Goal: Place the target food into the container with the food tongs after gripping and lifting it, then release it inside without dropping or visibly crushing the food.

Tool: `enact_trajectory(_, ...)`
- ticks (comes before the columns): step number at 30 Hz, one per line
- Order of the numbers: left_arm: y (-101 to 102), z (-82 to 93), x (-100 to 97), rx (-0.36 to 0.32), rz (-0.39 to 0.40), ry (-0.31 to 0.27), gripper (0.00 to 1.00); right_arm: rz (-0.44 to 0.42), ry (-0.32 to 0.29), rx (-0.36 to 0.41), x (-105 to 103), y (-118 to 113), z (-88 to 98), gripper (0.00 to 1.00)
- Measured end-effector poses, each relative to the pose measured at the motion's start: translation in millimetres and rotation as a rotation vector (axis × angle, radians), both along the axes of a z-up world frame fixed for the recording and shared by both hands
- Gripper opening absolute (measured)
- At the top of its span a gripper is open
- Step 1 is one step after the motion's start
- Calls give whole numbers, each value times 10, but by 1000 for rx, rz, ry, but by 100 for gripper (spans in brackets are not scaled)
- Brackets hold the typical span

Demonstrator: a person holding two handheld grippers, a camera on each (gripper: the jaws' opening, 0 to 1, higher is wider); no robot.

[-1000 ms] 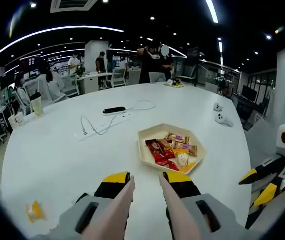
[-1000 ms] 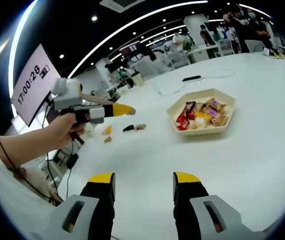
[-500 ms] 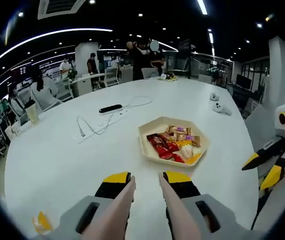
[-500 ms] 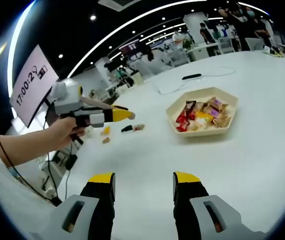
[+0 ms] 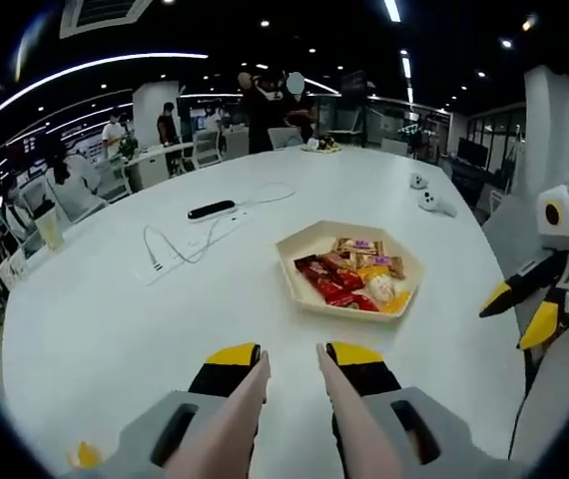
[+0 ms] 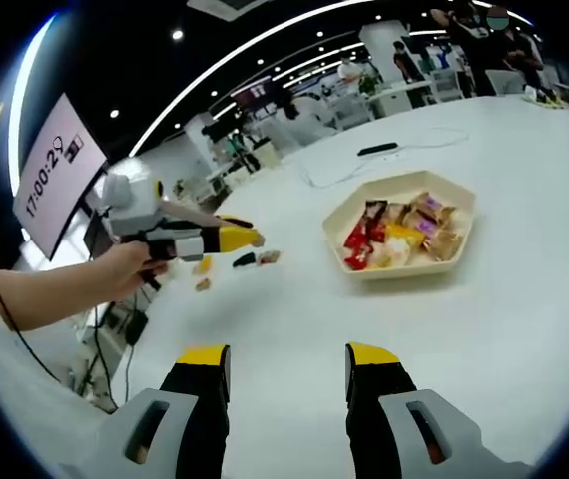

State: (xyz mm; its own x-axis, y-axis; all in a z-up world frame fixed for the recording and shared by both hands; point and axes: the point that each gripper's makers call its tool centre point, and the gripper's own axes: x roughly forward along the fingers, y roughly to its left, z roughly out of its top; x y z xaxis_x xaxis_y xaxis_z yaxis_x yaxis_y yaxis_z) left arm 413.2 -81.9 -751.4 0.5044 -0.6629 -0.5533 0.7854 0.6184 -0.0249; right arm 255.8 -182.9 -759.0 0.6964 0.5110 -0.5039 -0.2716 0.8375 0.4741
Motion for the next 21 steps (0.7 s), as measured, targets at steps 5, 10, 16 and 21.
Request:
enact_trajectory(5, 65, -61, 50, 12, -13, 6, 25, 4, 17, 3, 23, 4, -52, 46)
enact_trajectory(10, 113, -119, 85, 23, -27, 11, 25, 4, 25, 3, 56, 3, -72, 46)
enact_trajectory(16, 101, -187, 114, 51, -77, -1, 25, 0, 38, 4, 81, -3, -108, 46)
enact_trajectory(21, 104, -244, 134, 64, -116, -2, 25, -11, 48, 7, 96, -19, -138, 46)
